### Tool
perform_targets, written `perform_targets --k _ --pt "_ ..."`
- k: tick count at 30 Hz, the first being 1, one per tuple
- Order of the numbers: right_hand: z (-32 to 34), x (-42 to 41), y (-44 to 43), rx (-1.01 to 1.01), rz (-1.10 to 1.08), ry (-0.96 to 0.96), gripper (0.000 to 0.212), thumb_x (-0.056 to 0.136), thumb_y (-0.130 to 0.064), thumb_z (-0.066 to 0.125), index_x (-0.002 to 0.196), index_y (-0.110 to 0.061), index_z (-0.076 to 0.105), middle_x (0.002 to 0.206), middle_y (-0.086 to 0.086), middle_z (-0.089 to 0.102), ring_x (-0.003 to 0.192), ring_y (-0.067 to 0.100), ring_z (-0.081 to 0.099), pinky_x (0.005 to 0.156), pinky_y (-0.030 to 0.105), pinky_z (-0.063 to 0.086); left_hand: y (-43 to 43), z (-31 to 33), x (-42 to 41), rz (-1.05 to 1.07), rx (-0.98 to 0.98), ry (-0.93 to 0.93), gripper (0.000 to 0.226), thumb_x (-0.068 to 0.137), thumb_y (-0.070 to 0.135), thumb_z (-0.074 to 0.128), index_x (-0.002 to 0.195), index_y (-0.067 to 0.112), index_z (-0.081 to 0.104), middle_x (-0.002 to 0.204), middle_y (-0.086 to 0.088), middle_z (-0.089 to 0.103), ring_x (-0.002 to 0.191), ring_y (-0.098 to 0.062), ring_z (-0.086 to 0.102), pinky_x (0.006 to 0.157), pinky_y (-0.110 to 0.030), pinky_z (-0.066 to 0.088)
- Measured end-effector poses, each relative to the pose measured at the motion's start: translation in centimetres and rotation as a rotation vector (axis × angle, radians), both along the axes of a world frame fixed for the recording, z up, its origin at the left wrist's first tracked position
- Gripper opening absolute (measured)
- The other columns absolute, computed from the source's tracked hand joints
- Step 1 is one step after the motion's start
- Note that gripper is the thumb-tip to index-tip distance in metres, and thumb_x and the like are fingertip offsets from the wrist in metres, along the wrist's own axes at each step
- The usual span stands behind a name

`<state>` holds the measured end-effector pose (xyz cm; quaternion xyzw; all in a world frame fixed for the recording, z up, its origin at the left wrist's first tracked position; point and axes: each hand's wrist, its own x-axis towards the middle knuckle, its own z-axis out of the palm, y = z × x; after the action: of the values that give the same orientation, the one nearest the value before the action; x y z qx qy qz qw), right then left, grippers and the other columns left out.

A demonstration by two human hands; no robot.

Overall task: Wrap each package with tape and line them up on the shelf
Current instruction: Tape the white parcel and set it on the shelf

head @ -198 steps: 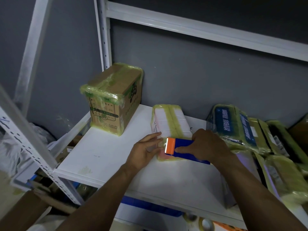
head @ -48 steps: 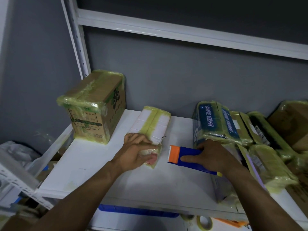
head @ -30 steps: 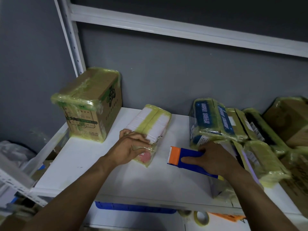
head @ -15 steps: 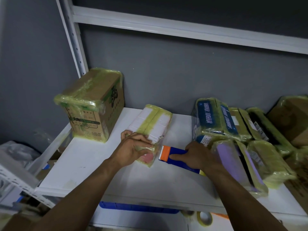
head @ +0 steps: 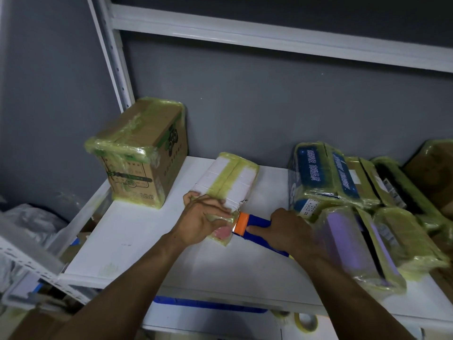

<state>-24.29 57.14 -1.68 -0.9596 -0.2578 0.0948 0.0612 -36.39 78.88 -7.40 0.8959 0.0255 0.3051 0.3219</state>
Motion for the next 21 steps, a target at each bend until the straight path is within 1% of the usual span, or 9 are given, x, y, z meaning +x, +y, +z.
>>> perform_targets --k 3,5,8,12,14,15,17,19,21 --pt "-0.3 -0.6 0.3 -0.044 0.036 -0.145 0.070 0.078 -0.087 0.054 0.097 -0.020 0.052 0.099 0.003 0.062 0.092 0.021 0.064 0.072 0.032 0.049 -0.1 0.1 0.1 0.010 -0.004 0.001 0.021 0.071 0.039 0.089 0.090 0.038 0.081 0.094 0.037 0.066 0.108 0.011 0.058 0.101 -0.033 0.019" --pt "-0.7 -0.8 0.4 -0.025 0.031 -0.173 0.072 0.080 -0.086 0.052 0.104 -0.018 0.057 0.107 0.004 0.065 0.097 0.023 0.066 0.077 0.034 0.053 0.0 0.3 0.0 0.004 -0.010 0.010 0.024 0.071 0.045 0.088 0.093 0.040 0.079 0.097 0.037 0.066 0.108 0.009 0.057 0.099 -0.035 0.020" --pt "-1.0 -0.6 0.0 -0.002 -0.006 -0.157 0.068 0.082 -0.086 0.049 0.097 -0.020 0.051 0.102 0.003 0.065 0.090 0.022 0.065 0.078 0.035 0.056 -0.3 0.8 -0.5 0.024 0.032 0.040 0.039 0.066 0.065 0.080 0.099 0.043 0.075 0.109 0.037 0.062 0.114 0.010 0.054 0.104 -0.035 0.017" --pt "-1.4 0.2 -1.5 0.071 -0.088 -0.115 0.070 0.082 -0.089 0.044 0.088 -0.019 0.050 0.087 -0.001 0.061 0.076 0.018 0.061 0.069 0.033 0.053 -1.8 0.5 -1.2 0.123 0.143 -0.027 0.058 0.064 0.083 0.074 0.102 0.040 0.073 0.116 0.028 0.064 0.126 0.003 0.053 0.114 -0.049 0.017" --pt "-1.7 0.6 -2.5 0.154 -0.126 -0.063 0.071 0.082 -0.089 0.044 0.081 -0.018 0.052 0.080 -0.002 0.063 0.071 0.016 0.064 0.069 0.035 0.058 -2.9 0.3 -1.0 0.226 0.210 0.002 0.080 0.064 0.092 0.064 0.125 0.041 0.065 0.144 0.018 0.052 0.148 -0.015 0.034 0.120 -0.057 0.006" --pt "-1.8 0.7 -2.9 0.184 -0.141 -0.043 0.069 0.082 -0.088 0.045 0.079 -0.019 0.052 0.077 -0.002 0.063 0.067 0.015 0.064 0.069 0.035 0.059 -3.4 0.5 -0.8 0.307 0.226 0.063 0.096 0.064 0.097 0.056 0.142 0.042 0.052 0.160 0.010 0.035 0.156 -0.026 0.015 0.120 -0.061 -0.005" --pt "-2.0 0.7 -3.5 0.209 -0.169 -0.007 0.068 0.082 -0.088 0.045 0.078 -0.020 0.054 0.073 -0.003 0.063 0.065 0.013 0.064 0.066 0.032 0.056 -4.0 0.8 -0.3 0.450 0.227 0.198 0.112 0.065 0.100 0.046 0.158 0.042 0.024 0.171 0.001 0.001 0.155 -0.037 -0.015 0.112 -0.066 -0.015" --pt "-2.4 0.6 -3.9 0.250 -0.199 0.031 0.069 0.081 -0.088 0.047 0.078 -0.020 0.057 0.073 -0.003 0.065 0.065 0.014 0.065 0.064 0.030 0.055 -4.2 0.9 0.3 0.485 0.207 0.325 0.100 0.071 0.087 0.050 0.157 0.043 0.025 0.171 -0.001 -0.002 0.153 -0.039 -0.019 0.113 -0.077 0.000" --pt "-2.6 0.5 -4.2 0.309 -0.226 0.066 0.071 0.078 -0.090 0.047 0.078 -0.019 0.058 0.072 -0.003 0.066 0.064 0.014 0.067 0.062 0.030 0.055 -4.0 1.0 0.5 0.474 0.181 0.398 0.089 0.072 0.075 0.056 0.152 0.043 0.036 0.169 0.002 0.014 0.154 -0.037 -0.005 0.114 -0.075 0.015"
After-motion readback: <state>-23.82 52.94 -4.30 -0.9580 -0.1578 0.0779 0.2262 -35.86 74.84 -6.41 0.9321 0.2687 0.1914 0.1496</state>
